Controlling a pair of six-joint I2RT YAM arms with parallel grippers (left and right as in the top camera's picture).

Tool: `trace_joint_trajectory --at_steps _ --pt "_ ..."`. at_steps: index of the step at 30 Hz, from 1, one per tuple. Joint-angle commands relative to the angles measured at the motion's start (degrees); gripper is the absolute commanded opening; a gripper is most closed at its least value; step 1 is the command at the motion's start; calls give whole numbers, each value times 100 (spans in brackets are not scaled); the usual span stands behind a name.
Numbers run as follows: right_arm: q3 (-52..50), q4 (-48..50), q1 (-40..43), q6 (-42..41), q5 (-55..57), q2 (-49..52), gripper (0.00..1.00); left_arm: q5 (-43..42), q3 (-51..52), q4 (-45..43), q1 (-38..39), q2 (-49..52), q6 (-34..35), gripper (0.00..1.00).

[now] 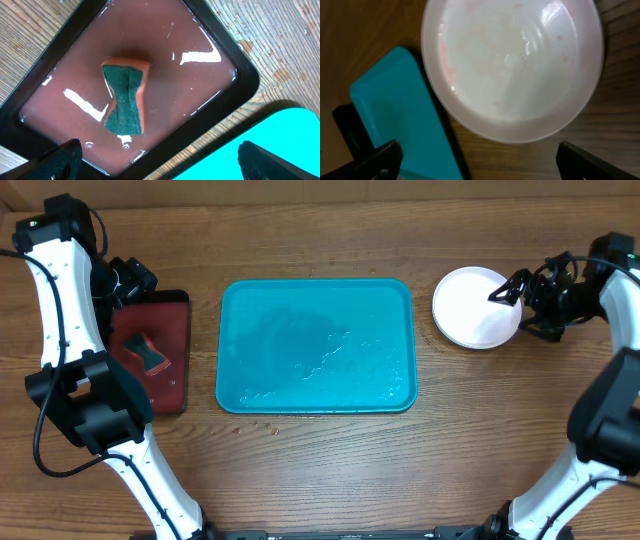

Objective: Clean dirty plates on tray and stack at the side
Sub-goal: 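Lower the white plate onto the plate stack and open the right gripper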

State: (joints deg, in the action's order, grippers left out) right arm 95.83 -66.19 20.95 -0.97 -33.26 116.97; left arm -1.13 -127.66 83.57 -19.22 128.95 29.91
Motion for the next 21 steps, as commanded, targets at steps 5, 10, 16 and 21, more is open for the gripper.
trace_joint_trajectory --at_steps 5,10,16,21 --pt "-85 -688 -343 597 -177 -1766 100 -37 -59 -7 22 -57 -11 100" --pt "-632 -769 -837 595 63 -2826 100 -37 -59 -7 24 -57 -11 100" --pt "-1414 -649 -1443 590 103 -4063 100 -37 -59 -7 22 -57 -11 100" --pt "-1486 -1226 -1672 588 105 -4354 100 -37 -59 -7 22 -57 -11 100"
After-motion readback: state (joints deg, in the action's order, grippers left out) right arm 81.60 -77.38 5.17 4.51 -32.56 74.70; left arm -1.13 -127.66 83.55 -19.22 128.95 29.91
